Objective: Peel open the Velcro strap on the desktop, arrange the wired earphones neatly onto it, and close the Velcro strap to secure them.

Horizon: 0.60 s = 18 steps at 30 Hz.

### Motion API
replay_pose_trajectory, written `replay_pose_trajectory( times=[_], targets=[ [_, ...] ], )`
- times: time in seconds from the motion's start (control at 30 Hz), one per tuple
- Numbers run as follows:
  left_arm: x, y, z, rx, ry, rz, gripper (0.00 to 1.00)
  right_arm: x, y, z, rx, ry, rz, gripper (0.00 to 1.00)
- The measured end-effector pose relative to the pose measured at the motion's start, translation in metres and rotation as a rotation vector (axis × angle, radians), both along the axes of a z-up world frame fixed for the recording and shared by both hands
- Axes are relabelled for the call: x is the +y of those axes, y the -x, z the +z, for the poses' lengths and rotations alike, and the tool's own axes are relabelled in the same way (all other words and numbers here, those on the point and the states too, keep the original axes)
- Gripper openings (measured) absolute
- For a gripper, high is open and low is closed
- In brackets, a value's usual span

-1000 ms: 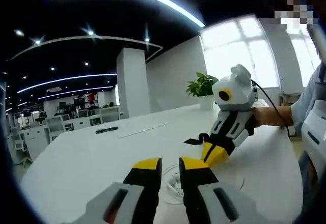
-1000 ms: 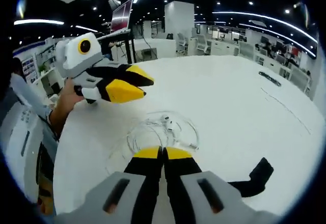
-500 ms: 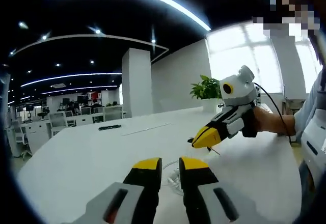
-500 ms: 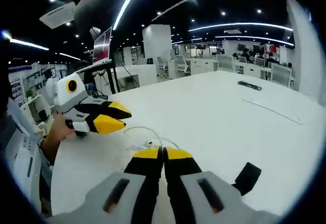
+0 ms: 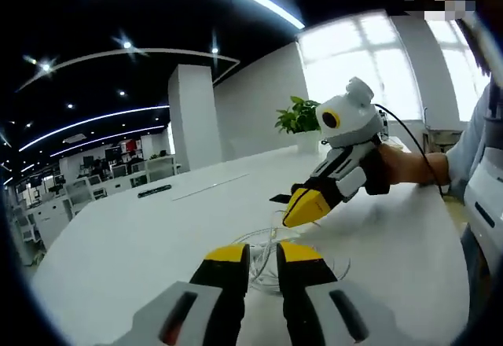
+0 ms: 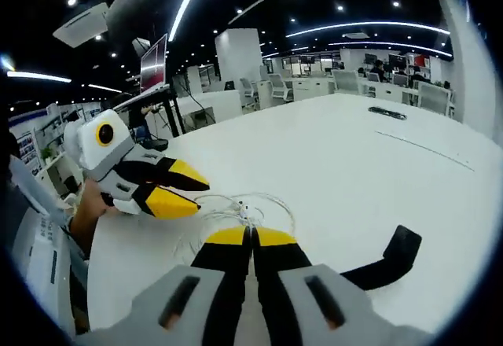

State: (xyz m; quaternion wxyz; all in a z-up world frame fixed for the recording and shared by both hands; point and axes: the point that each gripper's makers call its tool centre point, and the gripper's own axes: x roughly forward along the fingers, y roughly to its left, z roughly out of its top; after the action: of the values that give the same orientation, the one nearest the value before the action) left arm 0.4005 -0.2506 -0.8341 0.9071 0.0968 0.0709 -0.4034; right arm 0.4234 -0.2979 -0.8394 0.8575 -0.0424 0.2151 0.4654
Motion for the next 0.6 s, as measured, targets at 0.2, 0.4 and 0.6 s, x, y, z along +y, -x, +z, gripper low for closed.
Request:
replay_pose_trajectory(
  times=[0.2,0.4,0.6],
  targets=[
    [-0.004,0.002,-0.002,0.001,-0.014,-0.019,0.18,-0.002,0.000,-0.007,-0.011,0.024,-0.006,0.04],
    [-0.002,0.003,-0.003,-0.007,-0.027,-0.007,0.18,0.003,0.009,-0.002,-0.013,0.004,0.030,0.04],
    [-0.004,0.003,-0.002,-0.027,-0.040,-0.011,0.08,0.006,0.013,0.002,-0.059,0.022,0.052,0.04]
  ],
)
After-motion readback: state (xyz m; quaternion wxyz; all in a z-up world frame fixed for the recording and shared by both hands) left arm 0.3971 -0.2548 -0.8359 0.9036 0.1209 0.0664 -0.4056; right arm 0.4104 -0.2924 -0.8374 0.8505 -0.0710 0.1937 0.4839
